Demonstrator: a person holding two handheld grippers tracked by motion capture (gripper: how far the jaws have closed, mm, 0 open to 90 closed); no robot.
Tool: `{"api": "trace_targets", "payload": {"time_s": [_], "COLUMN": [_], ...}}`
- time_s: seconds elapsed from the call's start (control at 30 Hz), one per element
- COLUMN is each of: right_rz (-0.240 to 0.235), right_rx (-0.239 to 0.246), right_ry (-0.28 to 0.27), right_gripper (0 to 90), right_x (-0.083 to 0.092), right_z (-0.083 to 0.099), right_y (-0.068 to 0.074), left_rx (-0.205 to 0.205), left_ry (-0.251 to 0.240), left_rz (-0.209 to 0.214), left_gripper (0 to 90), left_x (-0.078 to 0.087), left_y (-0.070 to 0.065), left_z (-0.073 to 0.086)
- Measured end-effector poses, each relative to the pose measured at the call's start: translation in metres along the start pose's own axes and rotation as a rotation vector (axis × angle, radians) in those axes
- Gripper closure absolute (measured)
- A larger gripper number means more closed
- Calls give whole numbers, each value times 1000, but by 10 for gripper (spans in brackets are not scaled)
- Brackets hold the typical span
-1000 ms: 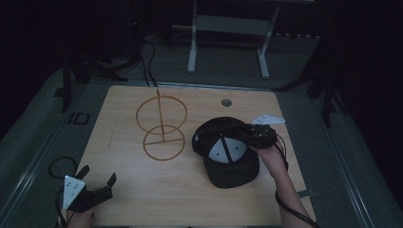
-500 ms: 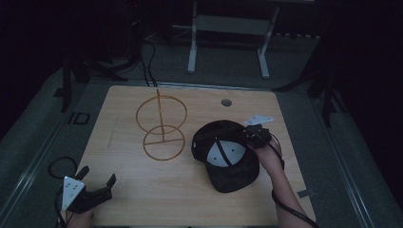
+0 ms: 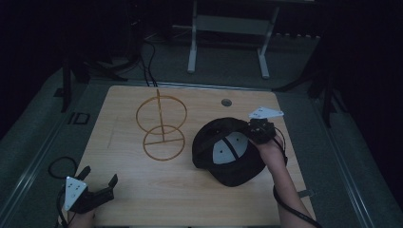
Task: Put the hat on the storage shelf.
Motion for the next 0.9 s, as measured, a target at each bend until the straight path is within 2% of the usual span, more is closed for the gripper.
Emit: {"api": "trace_targets", "payload": {"time_s": [0.1,0.2,0.33,0.37,0.4,0.43,0.47,0.5,0.57,0.6,0.67,0.7,0.8,0.9], "right_rz": [12,20,33,47,47,47,47,50,47,47,46,45,57,57], "right_rx": [15,19,26,33,33,33,33,38,49,49,61,68,89,103], "right_ry": [-25,-42,-67,-79,-79,-99,-99,-108,-138,-138,-156,-160,-164,-172], "right_gripper": [889,889,889,889,889,889,889,889,889,889,889,889,889,889], "right_x": [9,17,28,34,34,41,41,44,56,56,63,65,71,77], "right_z": [-8,-16,-25,-30,-30,-35,-35,-37,-44,-44,-47,-49,-53,-54], "right_y": [1,0,0,1,1,2,2,3,8,8,12,14,20,25], "left_rx": [-5,-37,-74,-67,-57,-53,-49,-34,-21,-18,-14,-17,-14,-35], "left_ry": [-6,26,61,69,76,78,93,96,109,120,147,160,192,208], "left_rz": [40,51,101,126,154,169,184,221,259,283,338,345,409,461], "left_gripper": [17,17,17,17,17,17,17,17,17,17,17,17,17,17], "left_x": [0,-3,-9,-10,-11,-12,-14,-15,-17,-18,-20,-21,-25,-31], "left_y": [-8,-21,-43,-49,-55,-62,-69,-77,-88,-94,-104,-109,-123,-137], "left_z": [-2,-4,-8,-10,-11,-11,-13,-14,-18,-21,-27,-31,-42,-51]}}
Point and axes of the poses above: each handheld gripper's, and its own axes: x roughly backward along the jaws, z roughly out of its underside, y roughly to its left, the point moved 2 cm from there along -x, roughly forward along the jaws, and after that the axes turned 6 degrees about y, right-handed, at the moved point
